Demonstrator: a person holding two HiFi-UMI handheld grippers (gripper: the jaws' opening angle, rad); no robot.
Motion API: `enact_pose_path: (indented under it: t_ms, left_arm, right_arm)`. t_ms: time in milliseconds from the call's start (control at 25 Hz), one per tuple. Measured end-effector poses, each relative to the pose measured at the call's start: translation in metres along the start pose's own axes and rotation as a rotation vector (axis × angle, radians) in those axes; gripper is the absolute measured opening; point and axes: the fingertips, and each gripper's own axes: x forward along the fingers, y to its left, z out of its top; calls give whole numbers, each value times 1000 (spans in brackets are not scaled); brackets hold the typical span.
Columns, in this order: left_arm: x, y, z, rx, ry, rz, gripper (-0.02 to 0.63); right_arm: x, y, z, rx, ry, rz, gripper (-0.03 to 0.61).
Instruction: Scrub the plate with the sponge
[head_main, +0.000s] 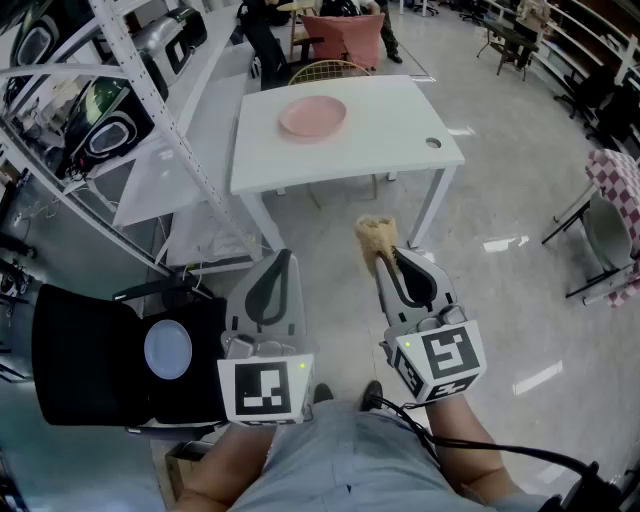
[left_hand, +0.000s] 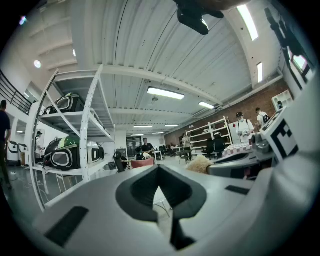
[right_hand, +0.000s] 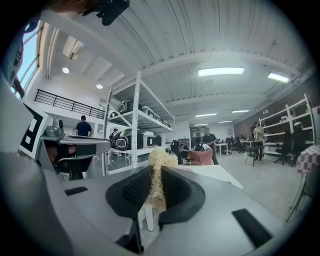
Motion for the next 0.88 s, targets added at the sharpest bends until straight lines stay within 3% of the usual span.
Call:
enact_pose_path:
  t_ms: [480,720,880]
  left_arm:
    - [16,-38,1,6,6,10,9]
    - [28,-67,-6,34,37,-1,9]
    - [42,-62,-16,15,67,12,9]
  right_arm:
    - [-14,-35,-4,10,-1,28,58]
    - [-16,-60,-11,83,-17,62,58]
    - [-2,-69,-17,104,-8,76,60]
